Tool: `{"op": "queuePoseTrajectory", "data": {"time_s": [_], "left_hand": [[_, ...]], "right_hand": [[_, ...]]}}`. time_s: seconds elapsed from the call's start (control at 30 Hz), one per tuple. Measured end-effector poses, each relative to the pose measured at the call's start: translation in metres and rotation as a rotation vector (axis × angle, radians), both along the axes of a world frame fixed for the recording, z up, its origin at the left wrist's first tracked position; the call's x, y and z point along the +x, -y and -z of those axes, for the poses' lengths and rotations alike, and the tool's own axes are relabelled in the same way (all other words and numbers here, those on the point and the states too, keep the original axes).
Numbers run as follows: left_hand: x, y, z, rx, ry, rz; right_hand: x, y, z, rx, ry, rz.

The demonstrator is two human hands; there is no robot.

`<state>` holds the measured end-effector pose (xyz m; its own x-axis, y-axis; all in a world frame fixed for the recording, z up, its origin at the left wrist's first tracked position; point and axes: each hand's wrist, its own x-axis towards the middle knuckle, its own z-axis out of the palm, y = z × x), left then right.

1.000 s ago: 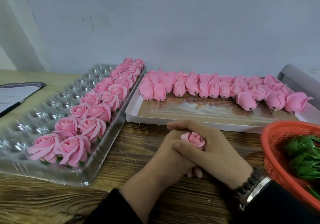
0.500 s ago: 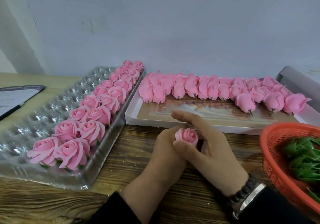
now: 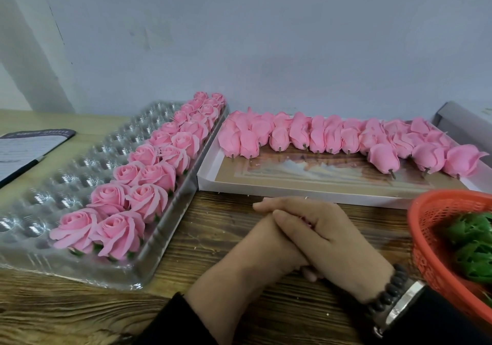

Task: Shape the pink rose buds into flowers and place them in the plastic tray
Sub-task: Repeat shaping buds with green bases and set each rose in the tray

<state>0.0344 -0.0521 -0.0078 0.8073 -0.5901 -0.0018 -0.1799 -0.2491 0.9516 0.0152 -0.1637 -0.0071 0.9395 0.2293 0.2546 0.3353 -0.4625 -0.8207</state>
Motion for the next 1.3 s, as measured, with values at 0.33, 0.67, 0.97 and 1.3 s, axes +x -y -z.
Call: {"op": "queuePoseTrajectory", "data": {"time_s": [0.33,0.67,0.97,1.3], "left_hand": [[0.003,-0.003,-0.002,-0.116,0.185,-0.071],[-0.002,0.005,0.006,-0.173,0.196,-0.161],[0.001,0.006,0.003,-0.114,-0.075,-0.066],[0.0,-0.003,-0.005,0.006,0.047,0.017]], "right_hand": [[0.001,0.002,0.007,0.144,0.057,0.066],[-0.004,-0.011,0.007,0.141,0.2,0.208],[0.001,0.0,0.002,0.13,-0.004,0.083],[-0.003,0.003,0.002,0.126,-0.063,0.015]]}}
